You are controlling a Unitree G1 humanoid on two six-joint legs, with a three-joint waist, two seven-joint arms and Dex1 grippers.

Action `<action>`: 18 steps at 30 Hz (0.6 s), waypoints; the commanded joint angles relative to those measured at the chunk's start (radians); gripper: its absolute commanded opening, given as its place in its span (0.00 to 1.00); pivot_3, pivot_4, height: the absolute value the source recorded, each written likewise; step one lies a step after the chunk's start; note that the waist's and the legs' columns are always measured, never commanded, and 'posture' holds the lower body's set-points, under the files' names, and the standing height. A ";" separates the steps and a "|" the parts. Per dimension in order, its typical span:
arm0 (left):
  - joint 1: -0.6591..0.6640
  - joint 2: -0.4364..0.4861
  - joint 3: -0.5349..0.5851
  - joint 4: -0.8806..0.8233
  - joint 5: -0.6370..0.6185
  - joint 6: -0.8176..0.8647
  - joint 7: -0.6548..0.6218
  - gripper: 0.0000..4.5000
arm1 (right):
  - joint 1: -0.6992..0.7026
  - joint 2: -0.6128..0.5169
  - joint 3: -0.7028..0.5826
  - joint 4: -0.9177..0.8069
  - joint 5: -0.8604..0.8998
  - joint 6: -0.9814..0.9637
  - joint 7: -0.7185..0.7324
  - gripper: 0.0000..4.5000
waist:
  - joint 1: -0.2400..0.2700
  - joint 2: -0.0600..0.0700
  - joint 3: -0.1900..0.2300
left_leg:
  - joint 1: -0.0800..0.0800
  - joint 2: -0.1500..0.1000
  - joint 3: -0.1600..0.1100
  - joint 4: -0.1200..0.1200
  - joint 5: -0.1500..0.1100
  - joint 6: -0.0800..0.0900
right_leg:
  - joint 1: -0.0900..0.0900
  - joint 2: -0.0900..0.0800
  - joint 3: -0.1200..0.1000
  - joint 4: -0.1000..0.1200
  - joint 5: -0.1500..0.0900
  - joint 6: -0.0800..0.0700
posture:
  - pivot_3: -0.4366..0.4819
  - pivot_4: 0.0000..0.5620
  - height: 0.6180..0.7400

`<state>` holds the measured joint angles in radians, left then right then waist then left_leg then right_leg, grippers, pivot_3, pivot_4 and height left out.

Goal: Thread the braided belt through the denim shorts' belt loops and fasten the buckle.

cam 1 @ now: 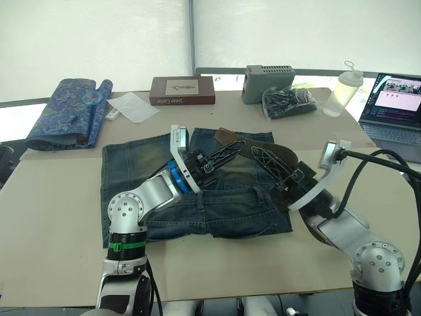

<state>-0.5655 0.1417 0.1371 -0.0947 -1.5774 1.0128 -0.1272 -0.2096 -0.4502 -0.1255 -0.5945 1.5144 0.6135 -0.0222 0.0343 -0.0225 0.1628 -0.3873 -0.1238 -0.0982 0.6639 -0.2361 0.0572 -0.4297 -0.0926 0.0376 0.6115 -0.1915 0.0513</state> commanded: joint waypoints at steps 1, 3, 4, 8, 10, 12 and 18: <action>-0.001 0.013 -0.032 -0.040 0.012 0.017 -0.025 0.00 | -0.022 -0.007 -0.002 -0.038 -0.011 -0.003 0.020 0.00 | 0.000 0.000 0.000 | 0.000 0.000 0.000 0.000 0.000 0.000 | 0.000 0.000 0.000 0.000 0.000 0.000 | 0.48 0.27 1.00; 0.002 0.022 -0.040 -0.046 0.045 0.009 -0.033 0.00 | -0.024 -0.008 -0.004 -0.038 -0.018 -0.006 0.019 0.00 | 0.000 0.000 0.000 | 0.000 0.000 0.000 0.000 0.000 0.000 | 0.000 0.000 0.000 0.000 0.000 0.000 | 0.48 0.27 1.00; 0.003 0.025 -0.042 -0.047 0.056 0.005 -0.034 0.00 | -0.025 -0.009 -0.005 -0.039 -0.021 -0.007 0.018 0.00 | 0.000 0.000 0.000 | 0.000 0.000 0.000 0.000 0.000 0.000 | 0.000 0.000 0.000 0.000 0.000 0.000 | 0.48 0.27 1.00; 0.014 0.067 -0.071 -0.121 0.183 -0.035 -0.127 0.25 | -0.050 -0.057 -0.050 -0.004 -0.057 -0.005 0.034 0.00 | -0.001 0.000 0.000 | 0.000 0.000 0.000 0.000 0.000 0.000 | 0.000 0.000 0.000 0.000 0.000 0.000 | 0.48 0.27 1.00; 0.027 0.115 -0.100 -0.157 0.266 -0.046 -0.180 0.45 | -0.058 -0.097 -0.076 0.017 -0.056 0.007 0.063 0.00 | -0.002 0.000 0.000 | 0.000 0.000 0.000 0.000 0.000 0.000 | 0.000 0.000 0.000 0.000 0.000 0.000 | 0.48 0.27 1.00; 0.049 0.162 -0.118 -0.190 0.324 -0.057 -0.244 0.64 | -0.060 -0.140 -0.098 0.041 -0.047 0.024 0.100 0.00 | -0.001 0.000 0.000 | 0.000 0.000 0.000 0.000 0.000 0.000 | 0.000 0.000 0.000 0.000 0.000 0.000 | 0.48 0.27 1.00; 0.190 0.458 -0.220 -0.348 0.671 -0.274 -0.612 0.99 | -0.062 -0.396 -0.149 0.192 -0.101 0.177 0.296 0.00 | -0.016 0.001 0.000 | -0.001 0.000 0.001 -0.004 0.000 0.000 | -0.003 0.000 0.001 -0.001 -0.001 -0.002 | 0.48 0.27 1.00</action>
<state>-0.3991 0.5435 -0.0343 -0.3647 -1.0391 0.8545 -0.6026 -0.2618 -0.7981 -0.2471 -0.4177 1.4312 0.7456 0.2087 0.0181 -0.0220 0.1631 -0.3893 -0.1234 -0.0966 0.6602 -0.2361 0.0575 -0.4334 -0.0934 0.0386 0.6110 -0.1924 0.0493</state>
